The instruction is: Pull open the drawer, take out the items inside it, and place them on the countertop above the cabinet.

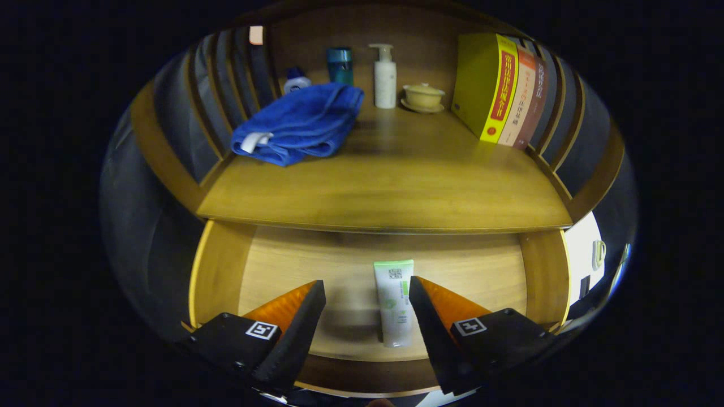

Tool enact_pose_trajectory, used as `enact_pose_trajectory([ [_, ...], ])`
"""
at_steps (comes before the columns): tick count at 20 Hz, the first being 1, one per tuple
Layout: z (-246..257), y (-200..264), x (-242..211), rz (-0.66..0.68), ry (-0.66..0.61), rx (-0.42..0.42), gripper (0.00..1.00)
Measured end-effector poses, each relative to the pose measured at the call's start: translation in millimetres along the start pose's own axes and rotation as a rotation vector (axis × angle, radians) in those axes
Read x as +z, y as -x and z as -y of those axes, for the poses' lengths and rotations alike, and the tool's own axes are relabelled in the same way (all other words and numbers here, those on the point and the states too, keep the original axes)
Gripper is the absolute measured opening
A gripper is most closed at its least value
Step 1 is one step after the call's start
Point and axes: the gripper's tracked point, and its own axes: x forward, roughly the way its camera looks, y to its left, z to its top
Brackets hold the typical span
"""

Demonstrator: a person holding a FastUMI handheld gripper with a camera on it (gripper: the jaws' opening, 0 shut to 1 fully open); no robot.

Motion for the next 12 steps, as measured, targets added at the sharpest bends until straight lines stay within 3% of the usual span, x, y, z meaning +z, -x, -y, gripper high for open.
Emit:
enact_pose_trajectory([
  [6,28.9,-31.4,-37.4,-0.171,0.032,-0.050,0.97],
  [12,24.6,-53.3,-64.7,-0.267,0.003,-0.057,0.96],
])
